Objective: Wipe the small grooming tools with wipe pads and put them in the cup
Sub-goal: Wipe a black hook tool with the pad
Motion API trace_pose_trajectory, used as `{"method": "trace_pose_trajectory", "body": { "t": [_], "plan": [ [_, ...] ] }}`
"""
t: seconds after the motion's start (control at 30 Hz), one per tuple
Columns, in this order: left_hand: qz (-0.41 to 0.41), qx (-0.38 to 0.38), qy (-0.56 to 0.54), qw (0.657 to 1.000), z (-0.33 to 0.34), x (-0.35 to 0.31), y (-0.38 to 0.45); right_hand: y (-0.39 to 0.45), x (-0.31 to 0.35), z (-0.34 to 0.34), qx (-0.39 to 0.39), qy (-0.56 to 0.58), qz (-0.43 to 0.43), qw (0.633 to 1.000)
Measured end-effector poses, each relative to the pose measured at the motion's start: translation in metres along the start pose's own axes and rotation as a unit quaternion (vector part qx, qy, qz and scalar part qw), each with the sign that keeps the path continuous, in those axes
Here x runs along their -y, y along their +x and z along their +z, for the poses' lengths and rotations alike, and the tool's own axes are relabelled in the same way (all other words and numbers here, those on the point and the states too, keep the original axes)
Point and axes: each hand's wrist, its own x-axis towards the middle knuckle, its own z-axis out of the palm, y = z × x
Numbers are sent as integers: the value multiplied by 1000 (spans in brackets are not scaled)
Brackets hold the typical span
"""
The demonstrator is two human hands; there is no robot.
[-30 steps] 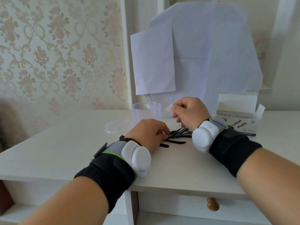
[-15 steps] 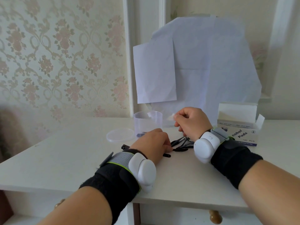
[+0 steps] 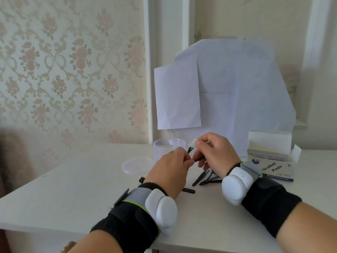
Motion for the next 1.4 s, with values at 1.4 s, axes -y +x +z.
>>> {"method": "trace_pose_trajectory", "body": {
  "t": [1.4],
  "plan": [
    [-82, -182, -143, 969, -14, 29, 17, 15, -15, -3, -116, -28, 7, 993]
  ]
}}
